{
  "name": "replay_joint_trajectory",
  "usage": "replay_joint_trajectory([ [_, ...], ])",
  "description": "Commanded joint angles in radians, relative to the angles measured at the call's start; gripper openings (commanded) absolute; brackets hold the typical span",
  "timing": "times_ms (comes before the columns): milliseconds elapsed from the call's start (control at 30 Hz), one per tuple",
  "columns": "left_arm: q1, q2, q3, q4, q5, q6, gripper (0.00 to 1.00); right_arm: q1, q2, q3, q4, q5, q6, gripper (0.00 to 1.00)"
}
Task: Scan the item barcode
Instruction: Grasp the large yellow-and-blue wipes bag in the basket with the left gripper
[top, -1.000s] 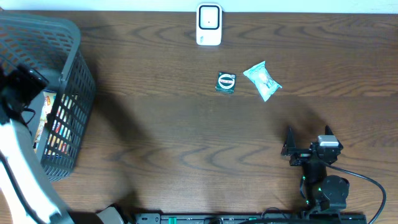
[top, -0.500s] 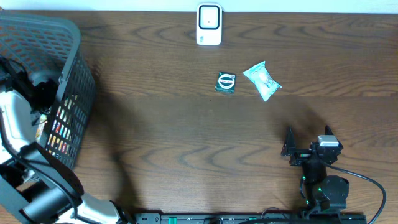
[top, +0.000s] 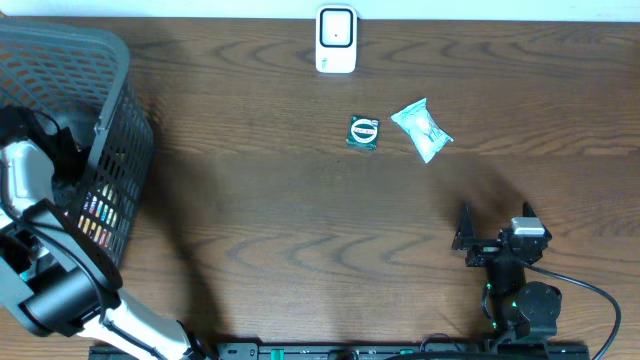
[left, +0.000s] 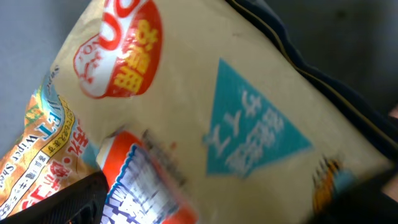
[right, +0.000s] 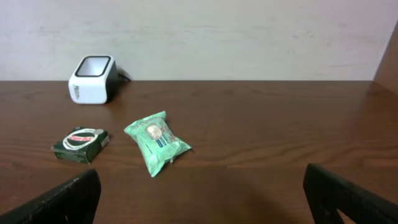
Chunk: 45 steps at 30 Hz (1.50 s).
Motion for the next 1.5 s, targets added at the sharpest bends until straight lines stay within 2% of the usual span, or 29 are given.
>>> replay_joint_trajectory([
  [0,0.002,0.061,-0.010,0.006,-0.086,-0.002,0.98,-0.008,-0.004,-0.002,-0.004,-0.002,0.010,0.99],
  [233,0.002,0.113,-0.012,0.043,-0.217,-0.033,1.00,-0.008,-0.004,-0.002,-0.004,-0.002,0.010,0.99],
  [300,0.002,0.114,-0.014,0.053,-0.271,-0.058,0.93,-0.008,-0.004,-0.002,-0.004,-0.002,0.010,0.99],
  [433,0.002,0.114,-0.019,0.069,-0.285,-0.063,0.68,-0.008,-0.004,-0.002,-0.004,-0.002,0.010,0.99],
  [567,0.002,0.114,-0.034,0.087,-0.284,-0.063,0.61,-0.008,-0.004,-0.002,-0.004,-0.002,0.010,0.99],
  [633,0.002,0.114,-0.048,0.097,-0.284,-0.063,0.51,-0.008,-0.004,-0.002,-0.004,-0.002,0.010,0.99],
  [667,0.002,0.114,-0.055,0.103,-0.284,-0.063,0.45,-0.008,-0.004,-0.002,-0.004,-0.002,0.010,0.99],
  [733,0.002,0.114,-0.070,0.118,-0.284,-0.063,0.25,-0.008,-0.004,-0.002,-0.004,-0.002,0.010,0.99],
  [767,0.002,0.114,-0.077,0.123,-0.284,-0.063,0.10,-0.008,-0.004,-0.002,-0.004,-0.002,0.010,0.99],
  [800,0.002,0.114,-0.085,0.127,-0.283,-0.066,0.07,-0.008,-0.004,-0.002,-0.004,-0.002,0.010,0.99],
  [900,0.002,0.114,-0.091,0.128,-0.280,-0.117,0.07,-0.008,-0.004,-0.002,-0.004,-0.002,0.010,0.99],
  [1033,0.002,0.085,-0.073,0.099,-0.280,-0.265,0.07,-0.008,-0.004,-0.002,-0.004,-0.002,0.010,0.99],
  [1233,0.002,-0.107,-0.047,0.074,-0.273,-0.498,0.07,-0.008,-0.004,-0.002,-0.004,-0.002,0.010,0.99],
  [1467,0.002,-0.408,-0.047,0.180,-0.073,-0.500,0.07,-0.008,-0.004,-0.002,-0.004,-0.002,0.010,0.99],
])
